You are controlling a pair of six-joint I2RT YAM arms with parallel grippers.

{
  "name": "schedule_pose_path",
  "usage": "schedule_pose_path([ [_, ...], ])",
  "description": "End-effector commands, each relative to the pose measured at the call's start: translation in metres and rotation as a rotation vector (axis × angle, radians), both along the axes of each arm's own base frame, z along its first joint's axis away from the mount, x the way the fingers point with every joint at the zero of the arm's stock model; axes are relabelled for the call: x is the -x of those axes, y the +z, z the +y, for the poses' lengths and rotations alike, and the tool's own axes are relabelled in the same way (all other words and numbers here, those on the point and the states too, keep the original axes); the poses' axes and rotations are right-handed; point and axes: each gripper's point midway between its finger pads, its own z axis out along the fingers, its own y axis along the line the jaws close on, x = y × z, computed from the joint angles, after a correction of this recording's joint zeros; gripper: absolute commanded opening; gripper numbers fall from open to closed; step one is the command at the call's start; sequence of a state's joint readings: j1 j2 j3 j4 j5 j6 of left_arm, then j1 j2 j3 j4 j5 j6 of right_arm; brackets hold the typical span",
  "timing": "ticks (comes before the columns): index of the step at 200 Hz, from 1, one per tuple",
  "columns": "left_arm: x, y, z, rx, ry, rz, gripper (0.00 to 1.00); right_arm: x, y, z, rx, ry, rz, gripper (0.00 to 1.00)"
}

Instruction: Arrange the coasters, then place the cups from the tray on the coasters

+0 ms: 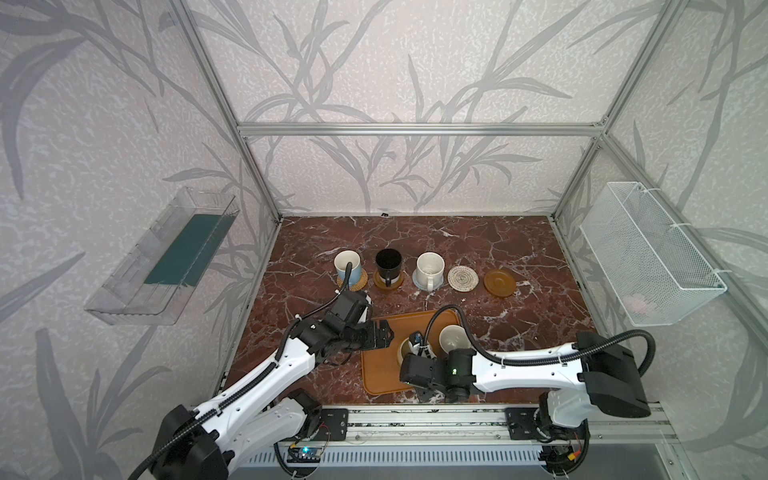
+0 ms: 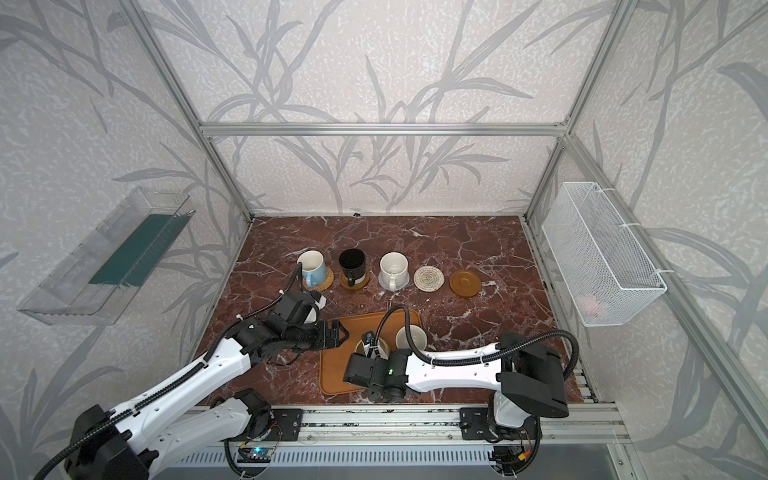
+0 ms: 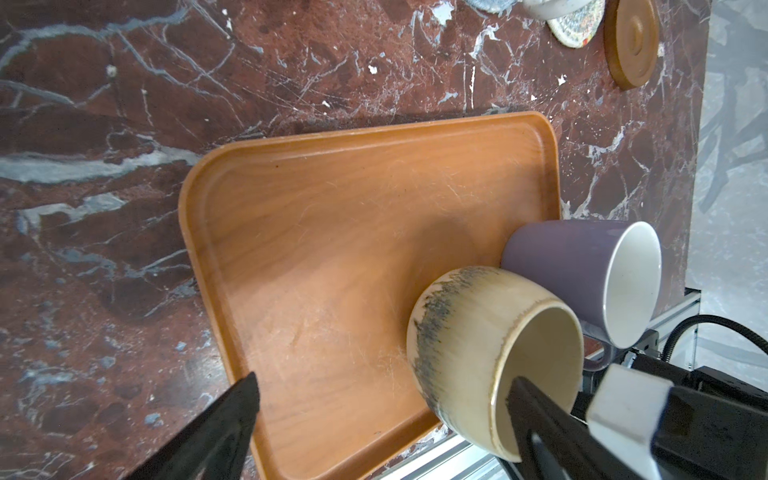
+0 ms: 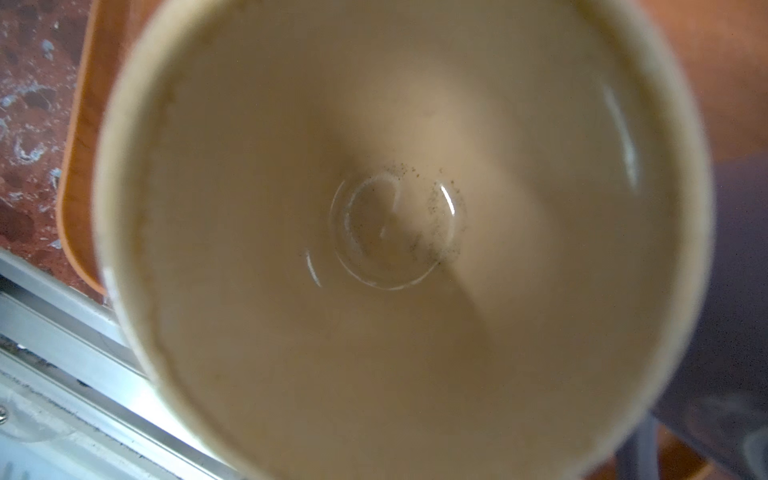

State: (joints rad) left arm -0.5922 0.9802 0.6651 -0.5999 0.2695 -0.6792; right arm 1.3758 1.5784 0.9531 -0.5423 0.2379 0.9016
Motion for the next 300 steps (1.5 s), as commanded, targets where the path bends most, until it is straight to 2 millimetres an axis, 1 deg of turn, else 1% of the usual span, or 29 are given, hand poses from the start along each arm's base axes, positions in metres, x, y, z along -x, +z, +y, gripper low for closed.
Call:
schedule_pose_path([
  [1, -0.004, 0.008, 0.005, -0.014, 0.013, -0.028, 0.95, -0.007, 0.007, 0.016, -0.046, 0.005, -0.025, 0.39],
  [26, 0.002, 0.007, 0.0, 0.043, 0.026, -0.011, 0.95, -0.004, 0.007, 0.019, -0.052, 0.011, -0.007, 0.31],
  [35, 0.005, 0.01, -0.005, 0.099, 0.026, 0.0, 0.95, -0.004, 0.008, 0.02, -0.054, 0.013, -0.005, 0.3],
  [44, 0.006, 0.018, -0.014, 0.172, 0.009, -0.007, 0.95, -0.004, 0.009, 0.02, -0.055, 0.014, -0.007, 0.3],
  [51, 0.006, 0.024, -0.016, 0.206, 0.012, -0.014, 0.95, -0.004, 0.011, 0.02, -0.054, 0.015, -0.01, 0.3],
  [67, 0.003, 0.031, -0.01, 0.201, 0.033, -0.037, 0.95, -0.006, 0.015, 0.02, -0.064, 0.015, -0.024, 0.26],
  [89, 0.003, 0.037, -0.003, 0.185, 0.042, -0.042, 0.95, -0.008, 0.021, 0.022, -0.091, 0.019, -0.039, 0.24],
  [119, 0.0, 0.045, -0.007, 0.206, 0.033, -0.039, 0.95, -0.008, 0.028, 0.025, -0.113, 0.031, -0.048, 0.17],
  [152, -0.005, 0.068, -0.016, 0.274, 0.017, -0.065, 0.95, -0.011, 0.039, 0.026, -0.13, 0.039, -0.071, 0.11],
  [174, -0.008, 0.076, -0.015, 0.294, 0.036, -0.072, 0.95, -0.013, 0.049, 0.025, -0.15, 0.042, -0.091, 0.07],
  [187, -0.009, 0.077, -0.007, 0.262, 0.087, -0.06, 0.95, -0.014, 0.057, 0.026, -0.156, 0.053, -0.106, 0.01],
  [198, -0.007, 0.087, -0.002, 0.247, 0.092, -0.077, 0.96, -0.015, 0.066, 0.026, -0.163, 0.056, -0.115, 0.0],
  [217, -0.009, 0.112, 0.001, 0.281, 0.108, -0.147, 0.98, -0.016, 0.077, 0.026, -0.186, 0.062, -0.131, 0.0],
  [235, -0.01, 0.123, 0.002, 0.287, 0.109, -0.166, 0.99, -0.018, 0.087, 0.026, -0.206, 0.066, -0.152, 0.0],
  [250, -0.012, 0.13, -0.003, 0.308, 0.099, -0.159, 0.99, -0.021, 0.097, 0.026, -0.227, 0.067, -0.175, 0.0],
  [260, -0.015, 0.138, -0.009, 0.348, 0.094, -0.164, 0.98, -0.023, 0.108, 0.026, -0.254, 0.069, -0.2, 0.0],
  [278, -0.021, 0.158, -0.019, 0.432, 0.089, -0.194, 0.98, -0.027, 0.123, 0.025, -0.296, 0.072, -0.244, 0.0],
  [300, -0.027, 0.182, -0.023, 0.482, 0.085, -0.247, 0.99, -0.038, 0.136, 0.02, -0.338, 0.056, -0.263, 0.0],
])
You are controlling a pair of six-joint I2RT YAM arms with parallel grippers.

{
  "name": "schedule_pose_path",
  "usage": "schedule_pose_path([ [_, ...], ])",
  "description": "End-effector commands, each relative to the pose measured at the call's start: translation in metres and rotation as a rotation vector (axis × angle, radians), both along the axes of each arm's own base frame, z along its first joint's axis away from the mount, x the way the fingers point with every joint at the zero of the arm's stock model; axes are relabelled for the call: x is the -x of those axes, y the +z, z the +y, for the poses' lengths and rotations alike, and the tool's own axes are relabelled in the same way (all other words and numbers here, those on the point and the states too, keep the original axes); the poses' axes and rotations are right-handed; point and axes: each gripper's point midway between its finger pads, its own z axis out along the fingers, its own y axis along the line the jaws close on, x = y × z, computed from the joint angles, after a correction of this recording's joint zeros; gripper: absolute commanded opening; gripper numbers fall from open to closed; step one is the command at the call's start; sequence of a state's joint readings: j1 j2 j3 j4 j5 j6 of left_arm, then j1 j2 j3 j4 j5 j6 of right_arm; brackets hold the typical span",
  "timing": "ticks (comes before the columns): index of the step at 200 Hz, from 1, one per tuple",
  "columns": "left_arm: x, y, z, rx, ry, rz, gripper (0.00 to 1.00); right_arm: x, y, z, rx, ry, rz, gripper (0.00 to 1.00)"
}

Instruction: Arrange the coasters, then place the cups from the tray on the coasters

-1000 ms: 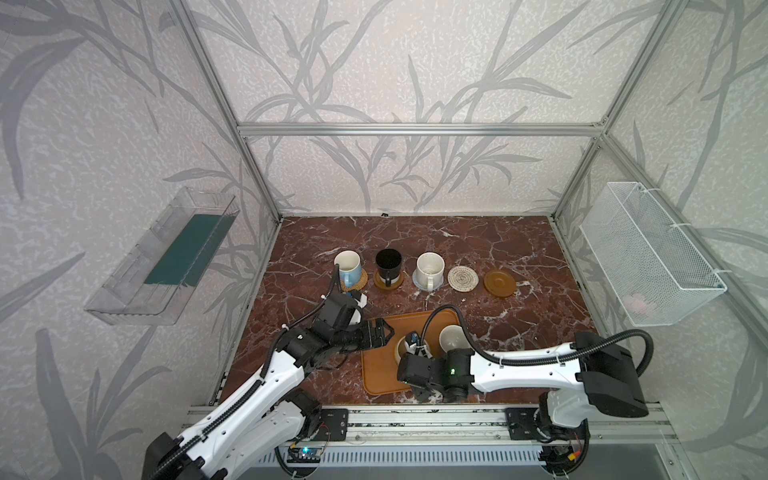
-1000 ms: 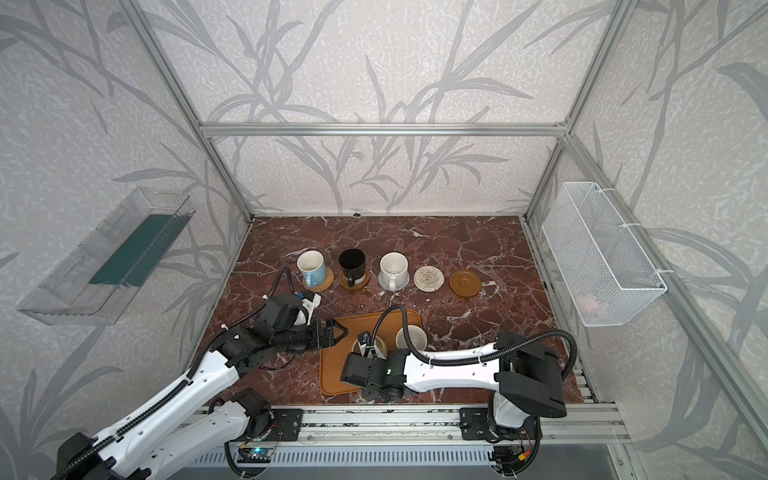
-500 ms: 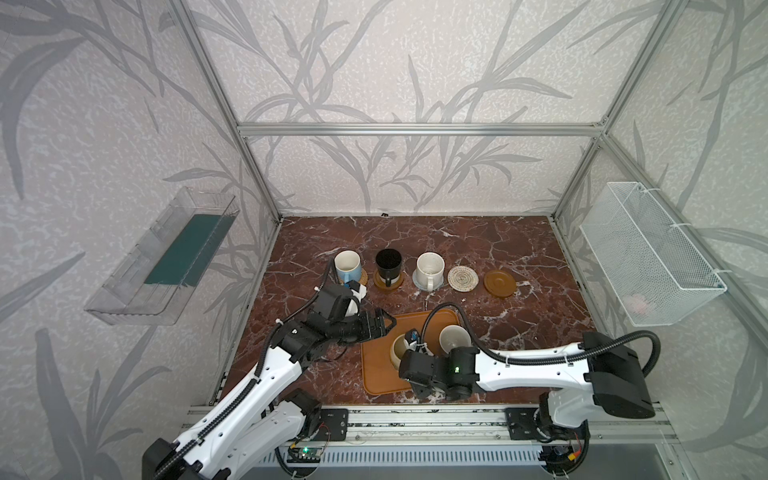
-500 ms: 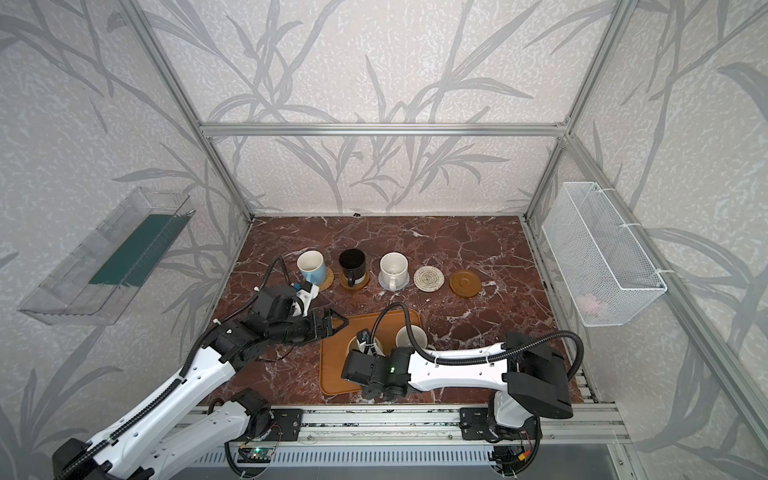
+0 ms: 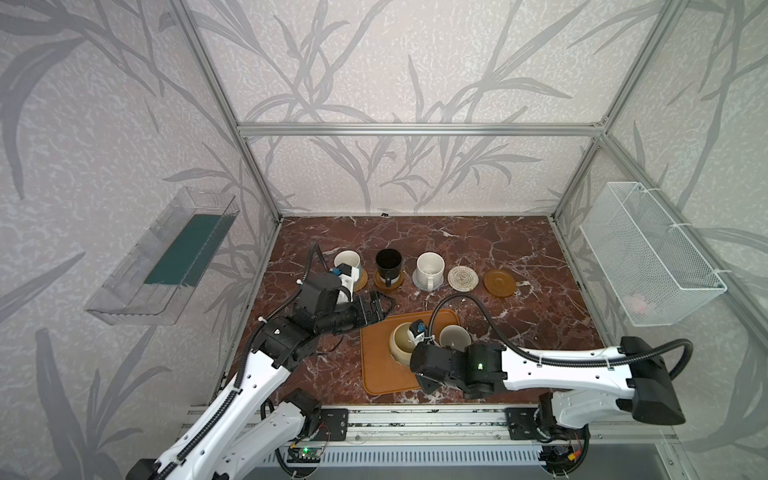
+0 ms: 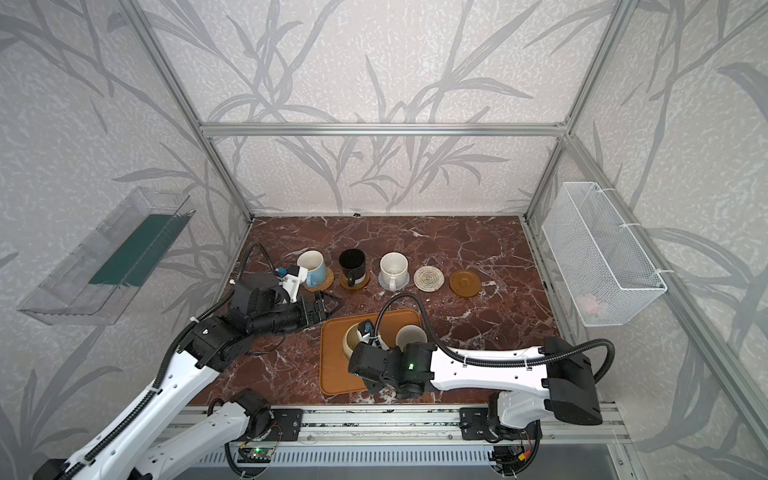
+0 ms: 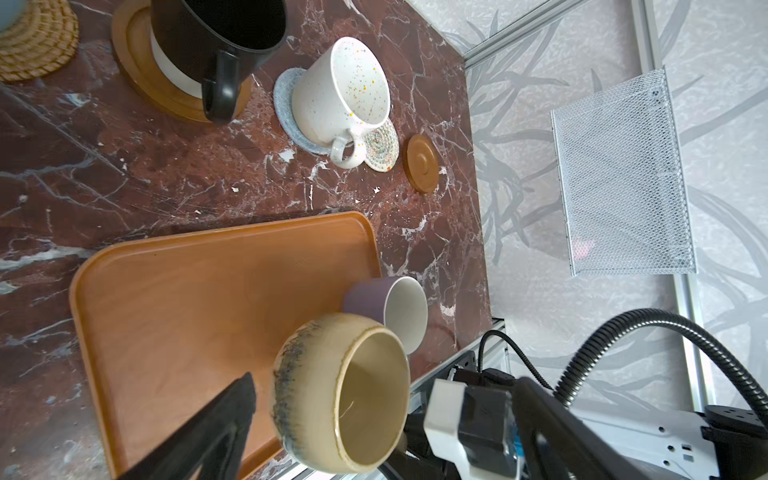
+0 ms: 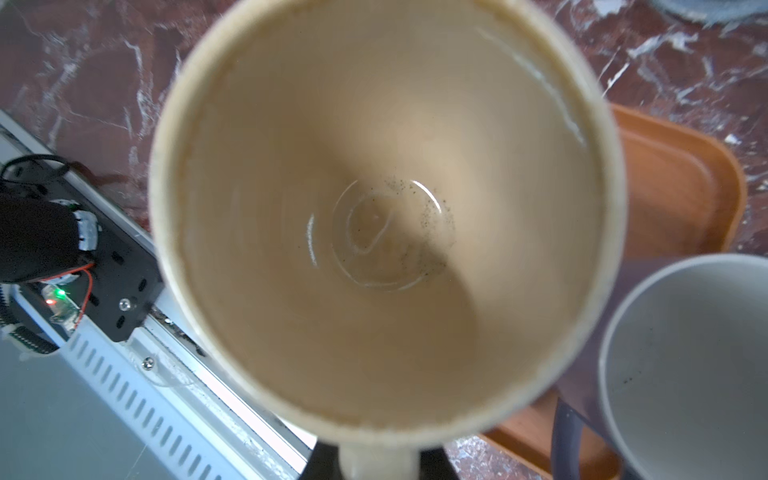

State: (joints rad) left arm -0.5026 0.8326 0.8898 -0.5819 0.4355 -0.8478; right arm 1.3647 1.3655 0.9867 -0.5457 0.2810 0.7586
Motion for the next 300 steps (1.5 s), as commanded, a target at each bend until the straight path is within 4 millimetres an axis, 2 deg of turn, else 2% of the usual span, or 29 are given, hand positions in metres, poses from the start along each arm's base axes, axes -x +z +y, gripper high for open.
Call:
schedule_pose_path([
  [1, -0.008, 0.044, -0.008, 0.104, 0.004, -0.082, 0.99, -0.025, 0.056, 0.01, -0.167, -0.039, -0.115, 0.0],
  [31, -0.016, 0.063, -0.012, 0.12, 0.009, -0.104, 0.99, -0.043, 0.069, 0.0, -0.217, -0.068, -0.127, 0.0],
  [62, -0.021, 0.065, -0.015, 0.117, 0.006, -0.096, 0.99, -0.064, 0.074, -0.016, -0.22, -0.102, -0.143, 0.0],
  [99, -0.024, 0.067, -0.017, 0.125, 0.008, -0.095, 0.99, -0.079, 0.084, -0.033, -0.24, -0.117, -0.163, 0.0],
  [128, -0.029, 0.067, -0.023, 0.142, 0.004, -0.088, 0.99, -0.087, 0.093, -0.042, -0.262, -0.135, -0.171, 0.0],
  [147, -0.027, 0.067, -0.019, 0.059, 0.011, -0.103, 0.99, -0.091, 0.099, -0.047, -0.284, -0.146, -0.177, 0.0],
  [160, -0.027, 0.07, -0.024, 0.087, -0.006, -0.097, 0.99, -0.1, 0.102, -0.054, -0.302, -0.174, -0.176, 0.0],
  [180, -0.029, 0.072, -0.034, 0.13, -0.028, -0.082, 0.99, -0.105, 0.105, -0.057, -0.325, -0.179, -0.163, 0.0],
  [214, -0.033, 0.075, -0.039, 0.144, -0.038, -0.092, 0.99, -0.111, 0.113, -0.063, -0.344, -0.187, -0.17, 0.0],
  [300, -0.047, 0.071, -0.064, 0.08, -0.087, -0.104, 0.99, -0.128, 0.122, -0.082, -0.348, -0.228, -0.178, 0.0],
])
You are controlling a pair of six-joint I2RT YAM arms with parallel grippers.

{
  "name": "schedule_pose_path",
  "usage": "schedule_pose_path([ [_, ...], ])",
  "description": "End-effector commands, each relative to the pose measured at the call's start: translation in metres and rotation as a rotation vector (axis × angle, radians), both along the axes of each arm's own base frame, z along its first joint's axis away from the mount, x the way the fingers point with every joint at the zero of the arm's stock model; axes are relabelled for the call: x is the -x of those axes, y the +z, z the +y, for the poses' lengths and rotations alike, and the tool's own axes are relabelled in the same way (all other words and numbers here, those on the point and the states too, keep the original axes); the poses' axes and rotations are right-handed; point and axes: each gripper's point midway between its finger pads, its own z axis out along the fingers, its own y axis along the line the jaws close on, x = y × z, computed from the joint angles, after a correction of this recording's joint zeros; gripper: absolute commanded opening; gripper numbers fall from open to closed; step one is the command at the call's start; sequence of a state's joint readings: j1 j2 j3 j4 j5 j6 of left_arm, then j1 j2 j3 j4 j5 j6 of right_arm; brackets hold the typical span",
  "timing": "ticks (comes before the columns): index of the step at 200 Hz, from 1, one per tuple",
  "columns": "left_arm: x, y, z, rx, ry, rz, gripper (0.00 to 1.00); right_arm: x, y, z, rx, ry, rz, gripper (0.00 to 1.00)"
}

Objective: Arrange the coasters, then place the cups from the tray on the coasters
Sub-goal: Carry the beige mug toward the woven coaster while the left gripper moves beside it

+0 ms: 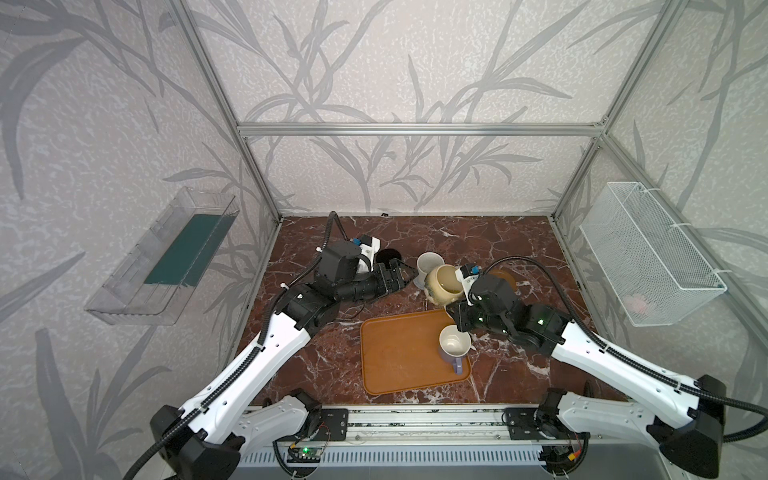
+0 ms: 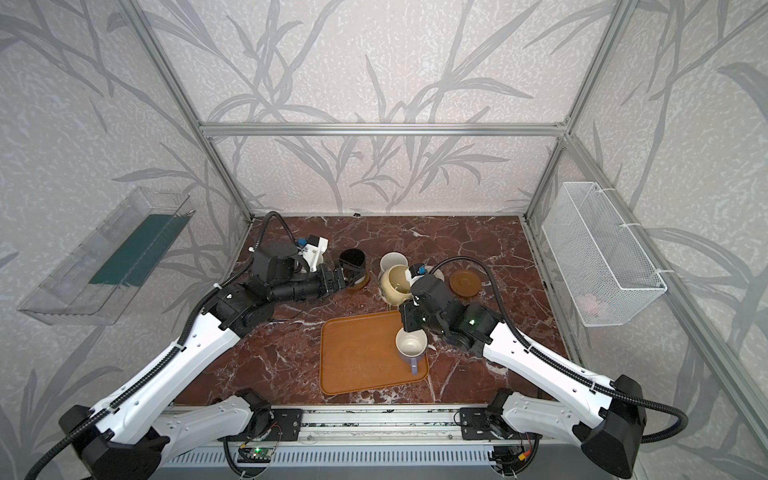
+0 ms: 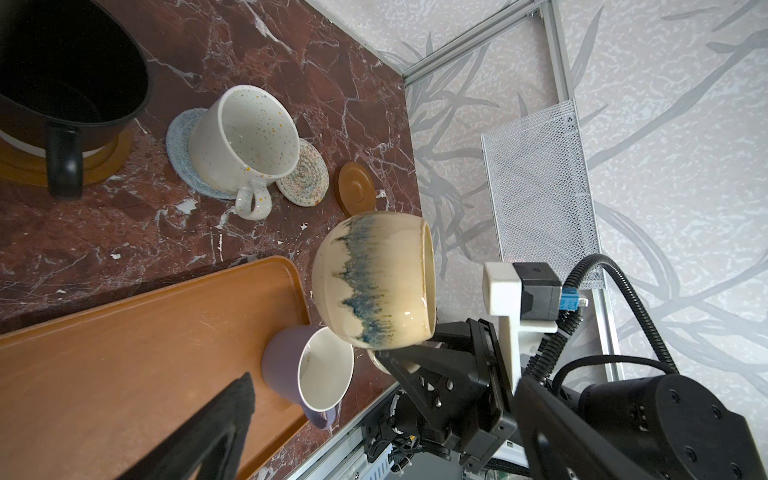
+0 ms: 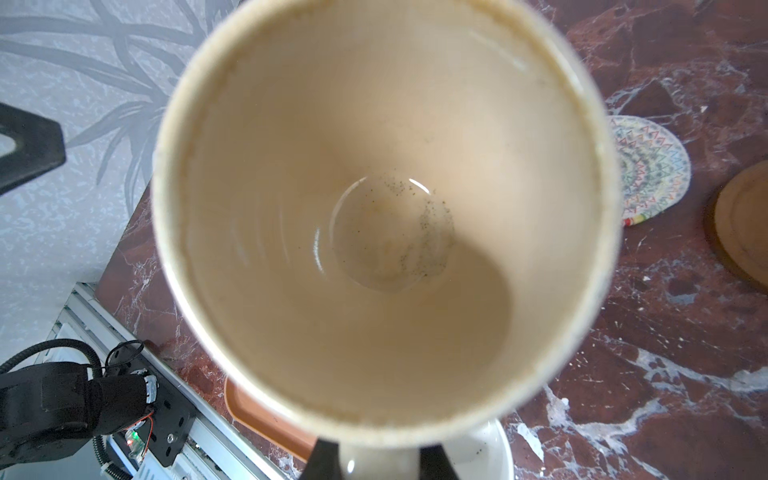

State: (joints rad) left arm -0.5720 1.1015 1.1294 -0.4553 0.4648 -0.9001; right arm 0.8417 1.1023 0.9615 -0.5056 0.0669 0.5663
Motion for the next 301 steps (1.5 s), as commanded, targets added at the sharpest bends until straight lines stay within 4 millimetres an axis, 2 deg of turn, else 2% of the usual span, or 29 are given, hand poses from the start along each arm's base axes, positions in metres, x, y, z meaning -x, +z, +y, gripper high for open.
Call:
schedule_pose_path([
  [1, -0.004, 0.018, -0.008, -0.008, -0.016, -0.068, 0.99, -0.014, 0.046, 0.002, -0.1, -0.002, -0.117, 0.0],
  [131, -0.025, 0.009, -0.052, -0.071, -0.097, -0.076, 0.99, -0.041, 0.046, -0.029, -0.088, -0.068, -0.101, 0.0],
  [182, -0.034, -0.003, -0.065, -0.094, -0.118, -0.061, 0.99, -0.053, 0.042, -0.045, -0.071, -0.103, -0.086, 0.0],
  [259, -0.052, -0.021, -0.077, -0.126, -0.113, -0.051, 0.99, -0.074, 0.012, -0.068, 0.047, -0.188, -0.008, 0.0],
  [301, -0.06, -0.029, -0.081, -0.142, -0.101, -0.04, 0.99, -0.082, 0.005, -0.072, 0.079, -0.207, -0.005, 0.0],
])
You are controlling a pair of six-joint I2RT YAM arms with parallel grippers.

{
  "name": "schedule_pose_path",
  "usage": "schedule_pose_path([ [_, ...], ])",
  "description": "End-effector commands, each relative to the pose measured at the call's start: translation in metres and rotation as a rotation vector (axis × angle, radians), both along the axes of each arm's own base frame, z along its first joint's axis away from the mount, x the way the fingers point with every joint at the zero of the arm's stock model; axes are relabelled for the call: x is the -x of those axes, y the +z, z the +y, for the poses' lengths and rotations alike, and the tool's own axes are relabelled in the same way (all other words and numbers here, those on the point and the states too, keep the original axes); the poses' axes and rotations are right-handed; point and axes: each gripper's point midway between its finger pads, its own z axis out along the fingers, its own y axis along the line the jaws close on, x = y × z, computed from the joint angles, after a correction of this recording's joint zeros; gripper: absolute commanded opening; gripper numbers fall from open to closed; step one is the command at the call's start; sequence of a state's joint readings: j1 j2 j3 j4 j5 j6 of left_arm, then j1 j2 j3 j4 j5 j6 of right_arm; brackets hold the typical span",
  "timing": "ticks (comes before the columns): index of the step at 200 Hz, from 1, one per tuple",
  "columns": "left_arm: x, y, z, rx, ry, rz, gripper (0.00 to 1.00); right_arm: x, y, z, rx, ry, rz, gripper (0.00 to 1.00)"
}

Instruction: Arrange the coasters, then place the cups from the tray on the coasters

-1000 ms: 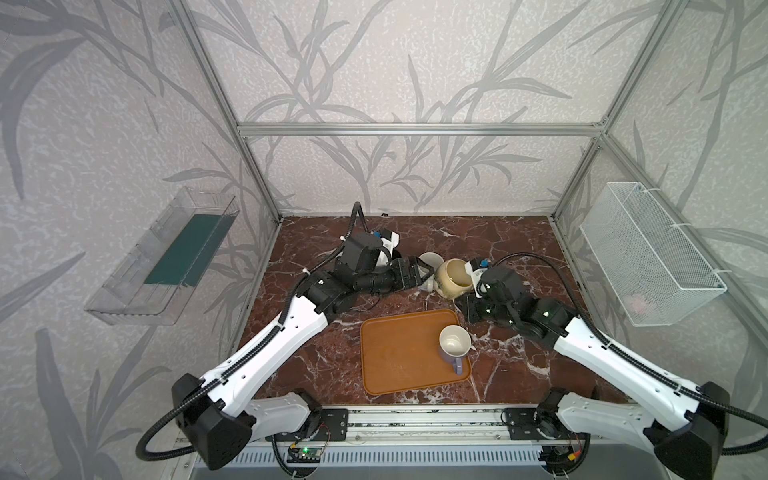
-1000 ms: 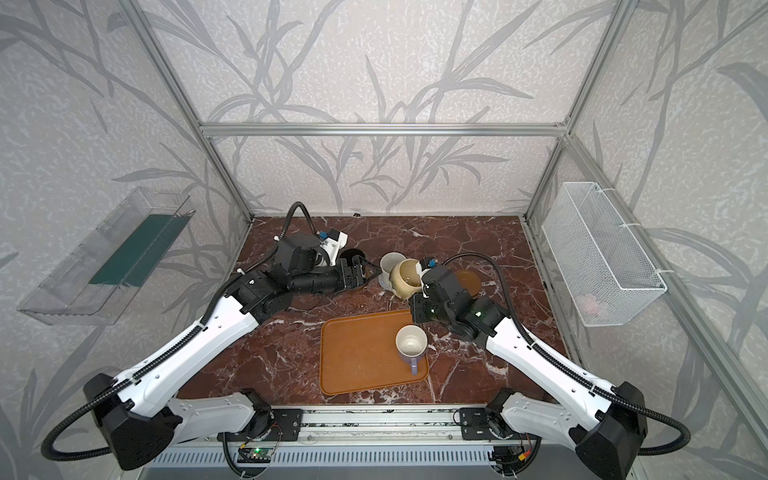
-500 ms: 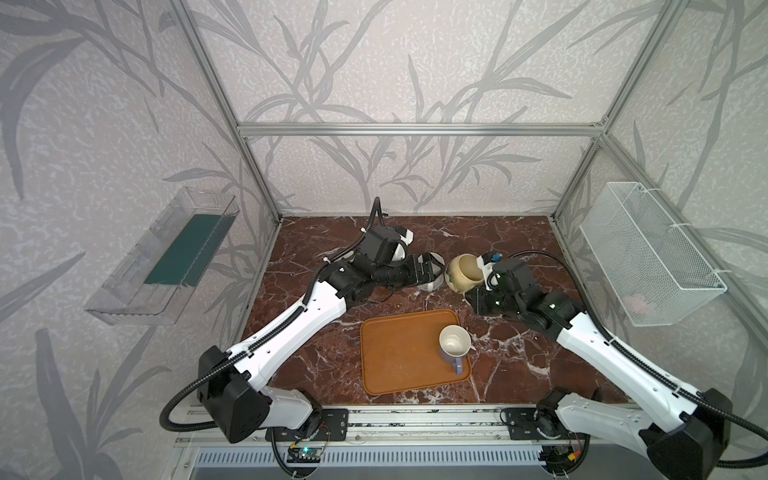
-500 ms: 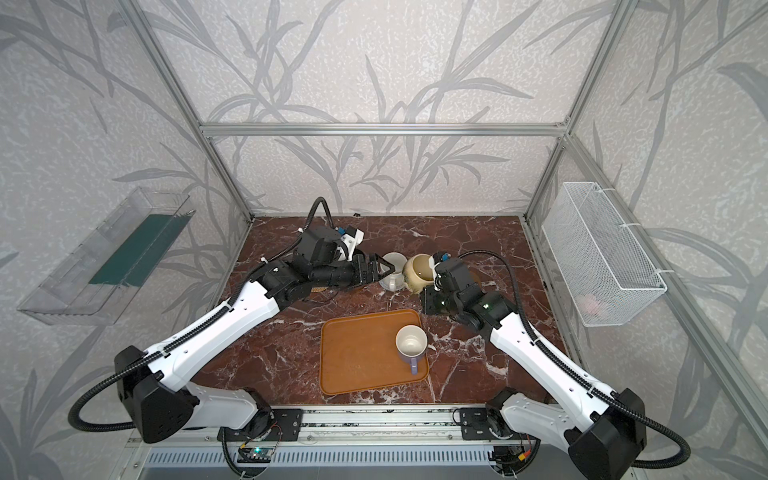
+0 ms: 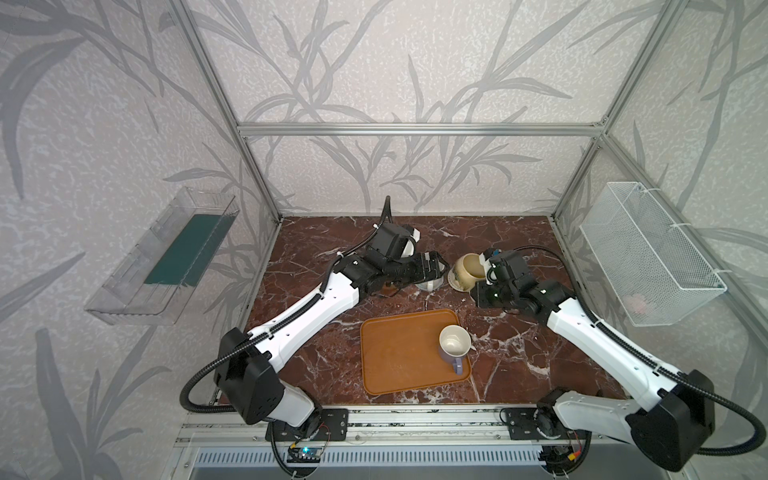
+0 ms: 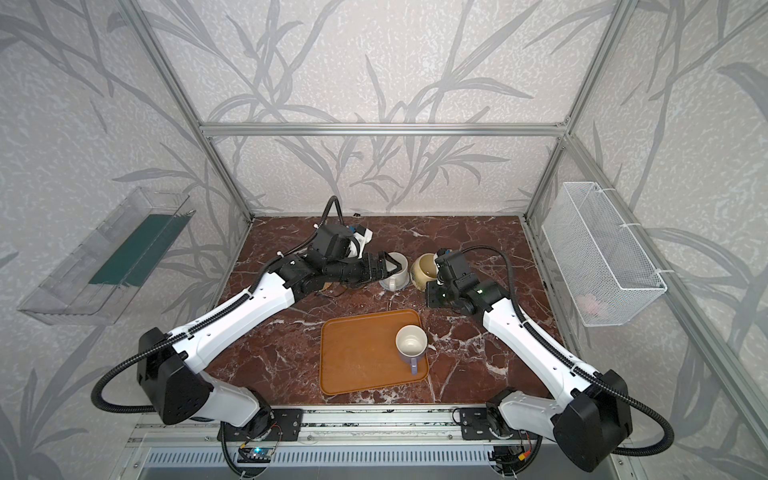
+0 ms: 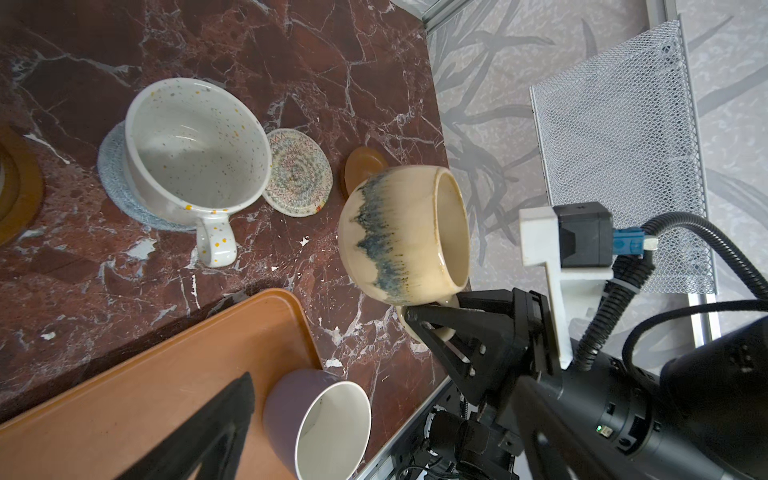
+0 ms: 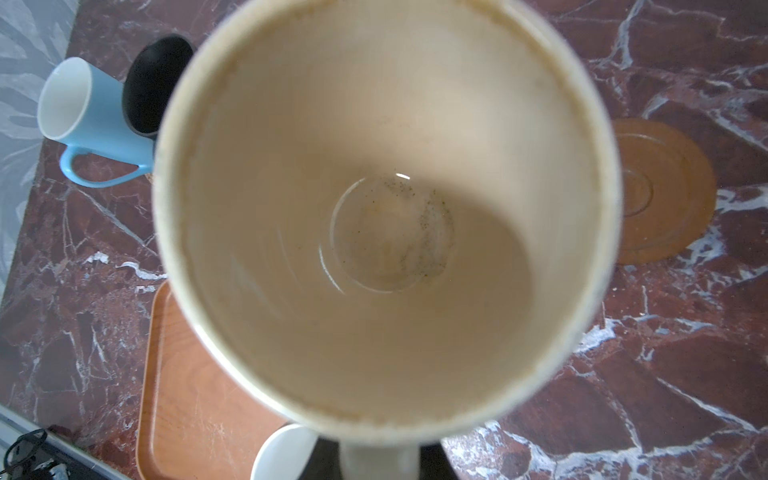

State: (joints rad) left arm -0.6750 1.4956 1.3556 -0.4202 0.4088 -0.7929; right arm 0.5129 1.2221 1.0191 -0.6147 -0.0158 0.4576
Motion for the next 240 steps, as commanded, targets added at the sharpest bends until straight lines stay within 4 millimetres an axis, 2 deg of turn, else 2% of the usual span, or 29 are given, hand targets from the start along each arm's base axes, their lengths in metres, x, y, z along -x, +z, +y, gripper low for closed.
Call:
schedule_pose_path([
  [1, -0.008, 0.013, -0.004, 0.009, 0.005, -0.05, 0.99, -0.024, 0.038, 0.003, -0.027, -0.01, -0.136, 0.0],
  [53, -0.015, 0.01, -0.02, 0.02, -0.046, -0.045, 0.99, -0.042, 0.026, -0.003, 0.001, -0.041, -0.112, 0.0],
  [114, -0.03, 0.005, -0.023, -0.02, -0.037, -0.046, 0.98, -0.066, 0.011, -0.008, 0.098, -0.042, -0.1, 0.0],
  [167, -0.045, 0.006, -0.024, -0.023, -0.018, -0.058, 0.99, -0.085, -0.004, -0.009, 0.153, -0.024, -0.066, 0.0],
  [214, -0.059, -0.01, -0.023, -0.035, -0.007, -0.047, 0.97, -0.099, -0.019, -0.011, 0.219, -0.018, -0.044, 0.0],
  [240, -0.067, -0.012, -0.016, -0.052, 0.023, -0.067, 0.99, -0.107, -0.03, -0.012, 0.234, -0.019, -0.021, 0.0],
])
